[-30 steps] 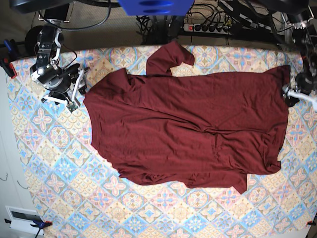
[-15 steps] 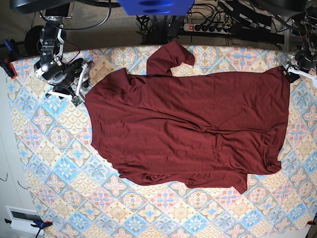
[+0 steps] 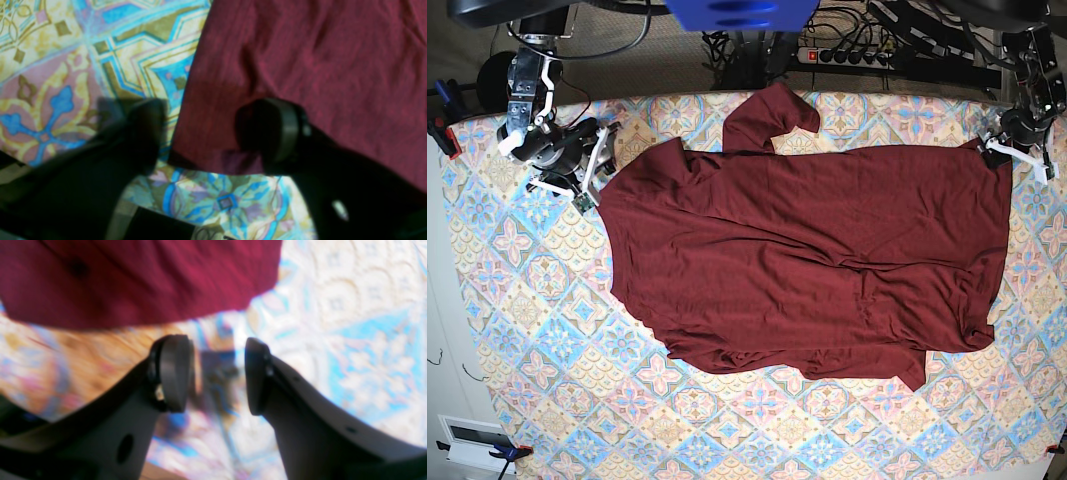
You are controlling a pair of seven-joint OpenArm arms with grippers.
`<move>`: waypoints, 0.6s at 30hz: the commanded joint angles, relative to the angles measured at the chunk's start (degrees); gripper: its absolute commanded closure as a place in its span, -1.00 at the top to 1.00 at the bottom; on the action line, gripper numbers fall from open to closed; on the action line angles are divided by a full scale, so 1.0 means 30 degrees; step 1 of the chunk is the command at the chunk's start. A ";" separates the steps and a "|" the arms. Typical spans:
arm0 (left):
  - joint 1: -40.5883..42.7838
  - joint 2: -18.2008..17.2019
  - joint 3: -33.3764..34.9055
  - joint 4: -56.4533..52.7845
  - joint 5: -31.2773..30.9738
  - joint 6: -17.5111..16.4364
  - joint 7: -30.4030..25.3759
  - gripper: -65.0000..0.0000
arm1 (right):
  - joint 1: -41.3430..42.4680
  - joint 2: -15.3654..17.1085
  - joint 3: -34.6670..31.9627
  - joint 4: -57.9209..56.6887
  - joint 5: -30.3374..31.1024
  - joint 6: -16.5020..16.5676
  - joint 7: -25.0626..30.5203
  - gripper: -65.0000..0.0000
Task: Layout the t-shirt on the table in an organized manner, then fold the t-shirt properly
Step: 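Grasp the shirt's collar-side corners with both grippers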
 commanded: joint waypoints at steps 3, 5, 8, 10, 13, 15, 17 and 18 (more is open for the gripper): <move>0.0117 -0.0045 0.0167 0.0054 -0.0649 -0.2184 0.0976 -0.42 | 0.0269 0.0215 0.0138 -0.0219 0.2311 -0.0018 0.0303 -0.18; 0.0117 -0.0016 0.0167 0.0054 -0.0649 -0.2858 0.0976 -0.64 | 0.0298 0.0215 0.0196 -0.1303 0.3102 -0.0018 0.0303 -0.19; 0.0117 -0.0016 0.0167 0.0054 -0.0767 -0.3093 0.1005 -0.67 | 0.0298 0.0215 0.0196 -0.2798 0.3541 -0.0018 0.0362 -0.19; 0.0117 -0.0016 0.0167 0.0054 -0.0767 -0.3093 0.0976 -0.75 | 0.0298 0.0215 0.0196 -0.3091 0.3541 -0.0018 0.0420 -0.19; 0.0117 -0.0016 0.0138 0.0054 -0.0767 -0.3093 0.0976 -1.00 | 0.0298 0.0215 0.0226 -0.3120 0.3541 -0.0018 0.0450 -0.19; 0.0117 -0.0016 0.0138 0.0054 -0.0708 -0.3093 0.0976 -1.00 | 0.0298 0.0215 0.0226 -0.3120 0.3541 -0.0018 0.0479 -0.19; 0.0117 -0.0016 0.0109 0.0054 -0.0737 -0.3093 0.0976 -1.00 | 0.0415 0.0215 0.0226 -0.3179 0.3541 -0.0018 0.0479 -0.19; 0.0117 -0.0016 0.0079 0.0054 -0.0737 -0.3093 0.0976 -1.00 | 0.0679 0.0215 0.0255 -0.3120 0.3541 -0.0018 0.0420 -0.19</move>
